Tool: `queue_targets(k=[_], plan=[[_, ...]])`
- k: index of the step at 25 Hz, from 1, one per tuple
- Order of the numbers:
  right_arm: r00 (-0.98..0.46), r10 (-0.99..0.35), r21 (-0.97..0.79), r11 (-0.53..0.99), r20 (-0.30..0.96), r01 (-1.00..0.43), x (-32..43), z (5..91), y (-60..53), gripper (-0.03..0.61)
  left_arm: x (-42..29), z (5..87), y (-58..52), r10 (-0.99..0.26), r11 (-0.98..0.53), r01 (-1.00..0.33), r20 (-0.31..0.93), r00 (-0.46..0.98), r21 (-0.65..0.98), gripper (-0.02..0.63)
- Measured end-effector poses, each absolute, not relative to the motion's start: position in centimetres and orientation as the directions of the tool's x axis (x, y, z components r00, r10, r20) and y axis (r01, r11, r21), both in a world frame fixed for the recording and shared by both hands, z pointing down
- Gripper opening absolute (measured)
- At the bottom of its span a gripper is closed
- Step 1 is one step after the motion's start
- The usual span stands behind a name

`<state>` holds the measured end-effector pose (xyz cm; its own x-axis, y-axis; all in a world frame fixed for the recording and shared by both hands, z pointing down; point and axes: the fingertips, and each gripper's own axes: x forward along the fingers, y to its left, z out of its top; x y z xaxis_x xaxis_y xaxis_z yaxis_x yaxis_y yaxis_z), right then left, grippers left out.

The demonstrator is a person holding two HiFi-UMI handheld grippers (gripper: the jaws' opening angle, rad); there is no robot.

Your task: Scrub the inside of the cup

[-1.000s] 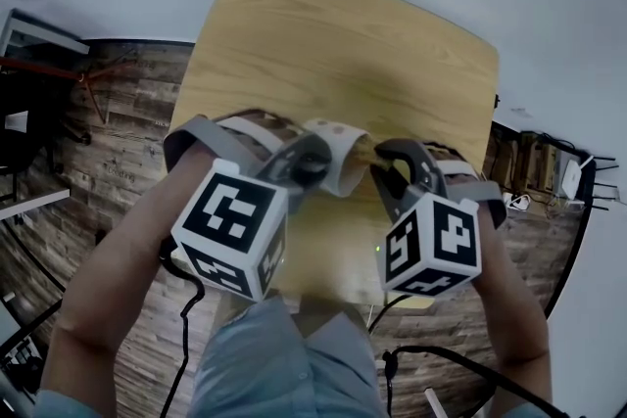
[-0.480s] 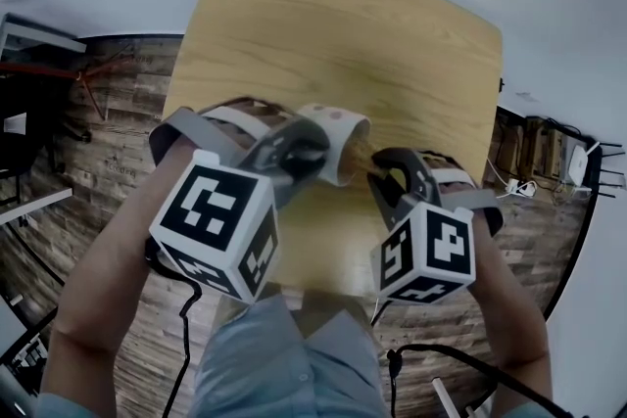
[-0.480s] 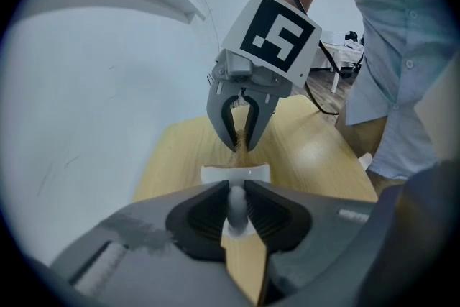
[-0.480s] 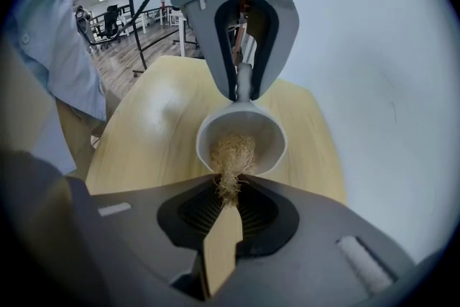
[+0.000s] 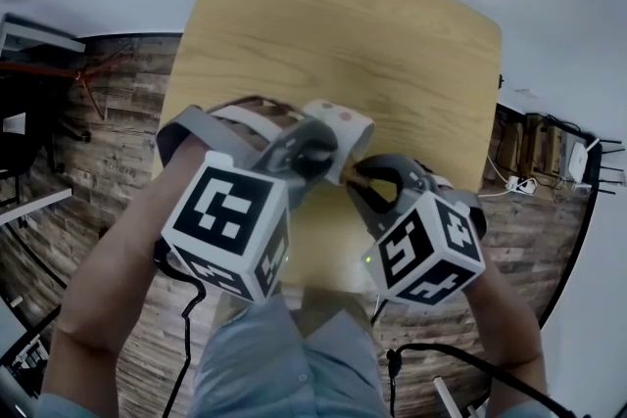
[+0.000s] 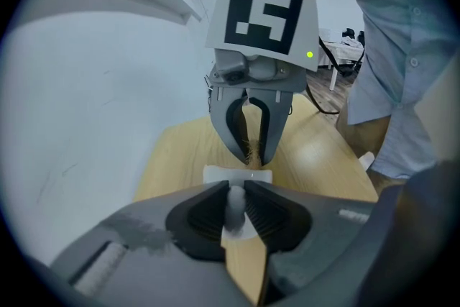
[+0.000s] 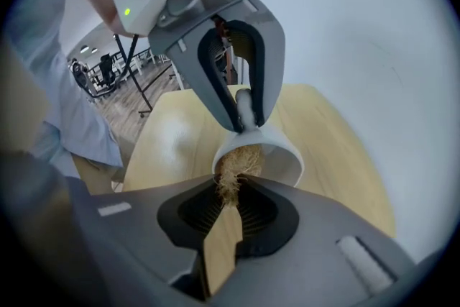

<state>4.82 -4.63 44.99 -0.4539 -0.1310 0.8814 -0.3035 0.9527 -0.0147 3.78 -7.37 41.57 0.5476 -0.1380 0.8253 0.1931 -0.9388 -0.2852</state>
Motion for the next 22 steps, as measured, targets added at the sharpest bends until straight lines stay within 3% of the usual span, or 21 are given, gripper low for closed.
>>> queue_targets(k=[11, 22], plan=[[-0.536, -0.151, -0.113, 0.897, 0.831, -0.427, 4.9, 42.9, -6.2, 0.051, 3.7, 41.9, -6.7, -0.132, -0.923, 0.241, 0.836, 0.533, -0.299, 0.094], [-0.447, -0.271, 0.040, 0.886, 0.852, -0.462, 6.9, 42.9, -8.4, 0.051, 3.6, 42.0, -6.5, -0.104, -0.925, 0.257, 0.838, 0.536, -0.280, 0.094]])
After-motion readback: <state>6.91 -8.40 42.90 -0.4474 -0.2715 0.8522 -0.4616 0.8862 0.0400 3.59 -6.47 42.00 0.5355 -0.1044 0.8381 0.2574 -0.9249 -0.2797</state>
